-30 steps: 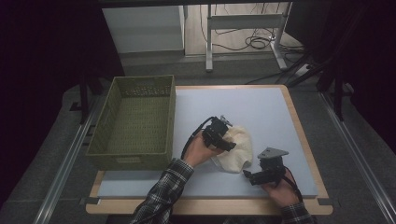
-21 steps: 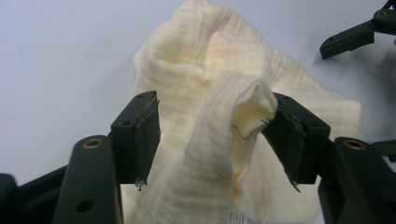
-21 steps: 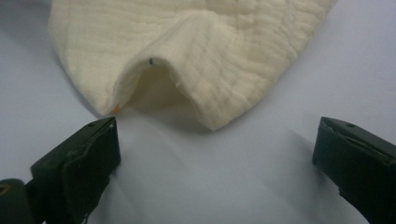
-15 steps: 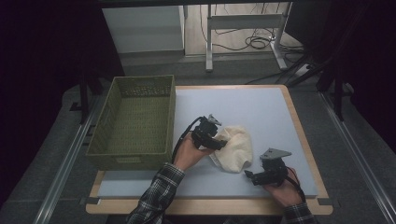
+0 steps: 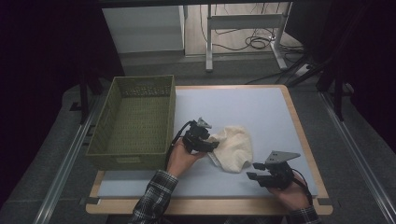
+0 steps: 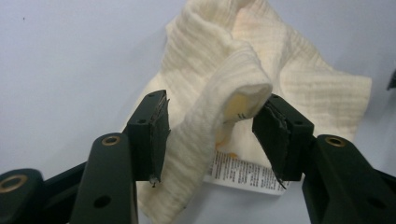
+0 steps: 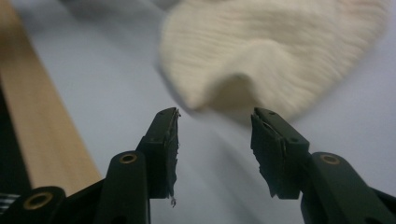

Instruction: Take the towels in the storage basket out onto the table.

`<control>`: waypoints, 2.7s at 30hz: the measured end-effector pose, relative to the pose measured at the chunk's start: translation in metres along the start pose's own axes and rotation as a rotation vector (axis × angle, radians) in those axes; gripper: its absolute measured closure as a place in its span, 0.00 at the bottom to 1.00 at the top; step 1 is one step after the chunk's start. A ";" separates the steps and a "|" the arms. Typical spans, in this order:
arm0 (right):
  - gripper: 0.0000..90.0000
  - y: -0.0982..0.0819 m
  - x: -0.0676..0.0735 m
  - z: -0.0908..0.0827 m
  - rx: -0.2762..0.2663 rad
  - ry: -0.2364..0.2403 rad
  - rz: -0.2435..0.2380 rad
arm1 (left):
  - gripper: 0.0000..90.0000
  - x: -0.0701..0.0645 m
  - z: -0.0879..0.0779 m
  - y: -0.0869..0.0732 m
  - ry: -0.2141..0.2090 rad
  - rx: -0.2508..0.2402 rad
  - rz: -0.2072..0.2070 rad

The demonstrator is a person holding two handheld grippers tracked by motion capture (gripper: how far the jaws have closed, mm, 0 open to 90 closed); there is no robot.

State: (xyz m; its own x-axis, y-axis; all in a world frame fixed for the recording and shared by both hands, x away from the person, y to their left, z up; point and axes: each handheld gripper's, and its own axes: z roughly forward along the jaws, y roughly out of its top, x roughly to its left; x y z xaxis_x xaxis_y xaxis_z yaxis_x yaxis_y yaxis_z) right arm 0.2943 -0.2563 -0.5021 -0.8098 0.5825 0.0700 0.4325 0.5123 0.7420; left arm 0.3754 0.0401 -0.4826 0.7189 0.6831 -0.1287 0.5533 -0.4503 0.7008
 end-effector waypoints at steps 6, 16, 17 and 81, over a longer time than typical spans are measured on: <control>0.62 0.018 0.014 0.015 0.004 0.066 -0.040 | 0.50 -0.001 -0.001 -0.008 -0.005 -0.002 -0.011; 0.65 0.028 0.012 0.060 0.106 0.028 -0.070 | 0.44 0.000 0.002 -0.015 -0.023 0.005 -0.023; 0.71 0.026 0.012 0.061 0.093 0.003 -0.088 | 0.45 0.000 0.002 -0.016 -0.023 0.000 -0.028; 0.79 0.075 -0.160 -0.008 0.014 -0.236 0.237 | 0.43 0.045 0.035 0.061 0.237 -0.006 -0.108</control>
State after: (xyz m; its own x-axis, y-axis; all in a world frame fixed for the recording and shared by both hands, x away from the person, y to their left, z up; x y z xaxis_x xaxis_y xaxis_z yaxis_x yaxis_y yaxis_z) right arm 0.4529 -0.3167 -0.4523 -0.5727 0.8157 0.0819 0.6045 0.3527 0.7143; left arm 0.4569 0.0233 -0.4702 0.5367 0.8430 -0.0361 0.6189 -0.3643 0.6958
